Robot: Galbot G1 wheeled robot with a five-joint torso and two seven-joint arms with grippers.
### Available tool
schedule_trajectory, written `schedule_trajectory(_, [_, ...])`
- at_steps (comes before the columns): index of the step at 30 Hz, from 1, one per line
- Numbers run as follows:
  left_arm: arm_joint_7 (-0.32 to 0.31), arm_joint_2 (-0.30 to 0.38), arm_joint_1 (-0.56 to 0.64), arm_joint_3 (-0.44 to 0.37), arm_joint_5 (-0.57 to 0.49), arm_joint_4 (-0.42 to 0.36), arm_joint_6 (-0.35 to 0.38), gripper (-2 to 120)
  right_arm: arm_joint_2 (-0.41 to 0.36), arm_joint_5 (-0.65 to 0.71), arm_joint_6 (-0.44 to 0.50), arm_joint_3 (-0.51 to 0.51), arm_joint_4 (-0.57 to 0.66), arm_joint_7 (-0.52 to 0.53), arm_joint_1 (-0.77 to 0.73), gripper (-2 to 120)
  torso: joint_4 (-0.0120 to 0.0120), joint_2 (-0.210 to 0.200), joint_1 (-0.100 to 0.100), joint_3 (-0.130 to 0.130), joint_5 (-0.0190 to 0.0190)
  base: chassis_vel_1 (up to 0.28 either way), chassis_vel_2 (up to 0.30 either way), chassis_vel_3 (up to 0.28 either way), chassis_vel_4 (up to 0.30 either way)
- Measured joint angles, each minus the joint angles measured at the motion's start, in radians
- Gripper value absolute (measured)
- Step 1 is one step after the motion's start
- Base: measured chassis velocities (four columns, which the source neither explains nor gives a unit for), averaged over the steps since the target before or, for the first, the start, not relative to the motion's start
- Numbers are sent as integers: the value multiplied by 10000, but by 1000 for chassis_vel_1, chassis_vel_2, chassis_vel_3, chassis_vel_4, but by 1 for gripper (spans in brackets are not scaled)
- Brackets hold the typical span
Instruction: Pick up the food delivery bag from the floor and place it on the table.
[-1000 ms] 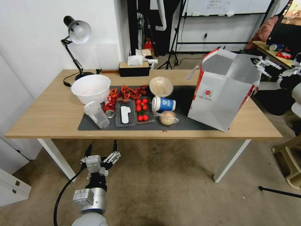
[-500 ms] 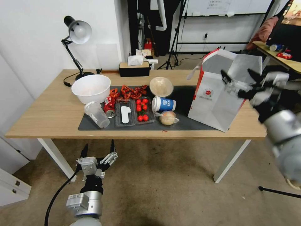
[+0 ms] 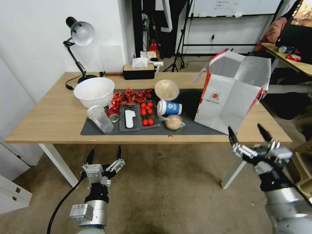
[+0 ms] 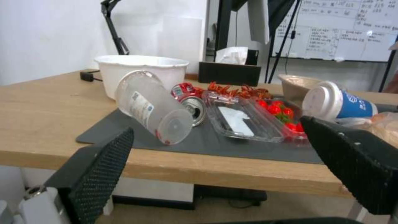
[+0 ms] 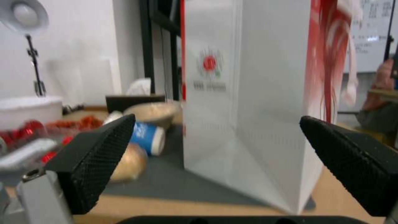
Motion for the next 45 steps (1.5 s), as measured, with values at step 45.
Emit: schedule_trajectory(45, [-271, 150, -335, -29, -103, 703, -211, 100, 68, 27, -797, -1143, -660, 686, 817, 100, -1, -1, 1, 0, -1, 0, 0, 0, 0])
